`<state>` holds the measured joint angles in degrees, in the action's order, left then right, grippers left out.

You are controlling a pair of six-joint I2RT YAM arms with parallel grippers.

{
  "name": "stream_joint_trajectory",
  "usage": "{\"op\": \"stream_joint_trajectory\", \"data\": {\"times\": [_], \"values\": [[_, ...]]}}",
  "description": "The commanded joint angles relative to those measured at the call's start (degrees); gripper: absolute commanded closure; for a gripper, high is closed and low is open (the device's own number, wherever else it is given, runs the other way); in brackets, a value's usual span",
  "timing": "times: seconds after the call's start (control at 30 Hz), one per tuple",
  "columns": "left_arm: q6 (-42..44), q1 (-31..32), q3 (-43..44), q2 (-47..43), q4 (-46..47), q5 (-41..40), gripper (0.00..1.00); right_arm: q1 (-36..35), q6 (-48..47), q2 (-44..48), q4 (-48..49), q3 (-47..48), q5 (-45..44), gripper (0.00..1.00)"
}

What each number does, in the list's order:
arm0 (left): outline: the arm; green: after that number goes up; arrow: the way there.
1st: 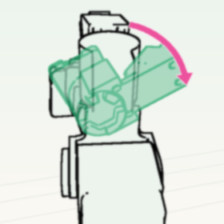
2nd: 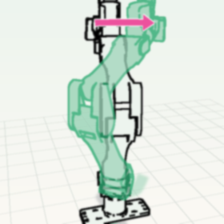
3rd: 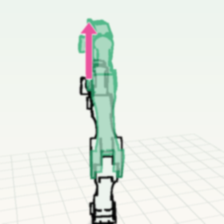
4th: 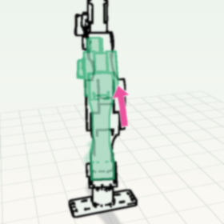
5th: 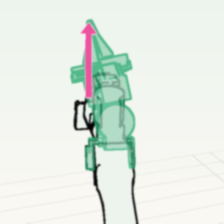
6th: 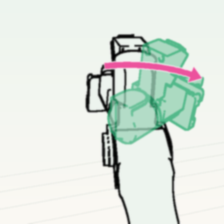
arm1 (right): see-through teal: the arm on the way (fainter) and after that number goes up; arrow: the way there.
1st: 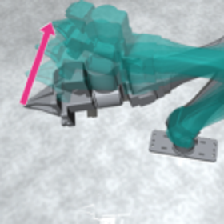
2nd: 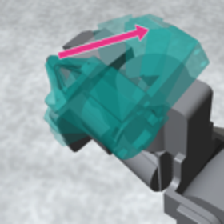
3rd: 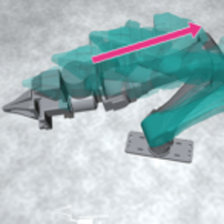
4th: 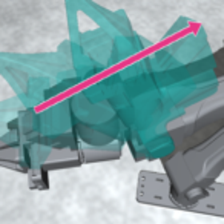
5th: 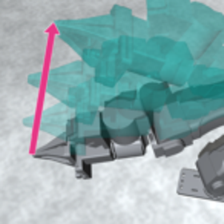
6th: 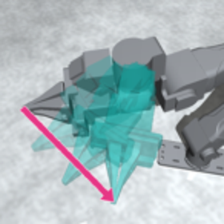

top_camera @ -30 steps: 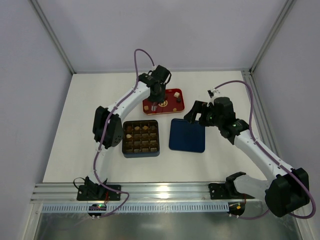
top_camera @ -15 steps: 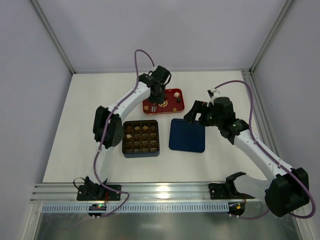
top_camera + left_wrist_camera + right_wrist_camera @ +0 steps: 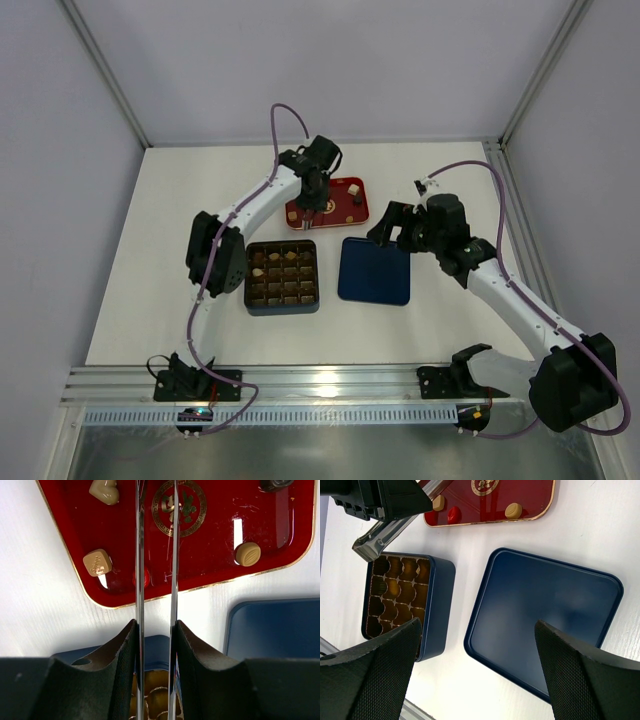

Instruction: Pack the chocolate

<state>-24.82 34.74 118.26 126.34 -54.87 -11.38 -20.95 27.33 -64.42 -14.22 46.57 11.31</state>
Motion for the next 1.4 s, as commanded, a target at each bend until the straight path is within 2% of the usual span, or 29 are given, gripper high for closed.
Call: {"op": "stream_joint_trajectory", "data": {"times": [0.0,0.13,0.37,0.77,1.1,1.37], "values": [[0.8,-0.3,-0.1,-2.0,0.3,0.5,0.65,-0.2,0.3,0.1,2.4,-0.4,0.6,0.06],[0.8,-0.3,-0.1,-2.2,0.3,0.5,0.67,-0.2,0.4,0.0,2.5,-0.4,0.6,0.06],[0.9,-0.3,-0.2,-3.9,-0.1,-0.7,0.78,-0.2,0.4,-0.2,2.4,-0.1,0.6,0.06],[1.7,-0.3,0.2,-10.6,-2.3,-2.5,0.80,-0.2,0.6,-1.1,3.3,0.2,0.9,0.06],[0.4,-0.3,-8.0,-20.7,-2.8,-1.2,0.82,-0.2,1.1,-1.5,4.4,-0.2,1.3,0.06],[-2.0,-0.2,-21.4,-33.9,-3.6,0.5,0.82,-0.2,1.5,-2.4,6.0,-0.9,1.9,0.06]]}}
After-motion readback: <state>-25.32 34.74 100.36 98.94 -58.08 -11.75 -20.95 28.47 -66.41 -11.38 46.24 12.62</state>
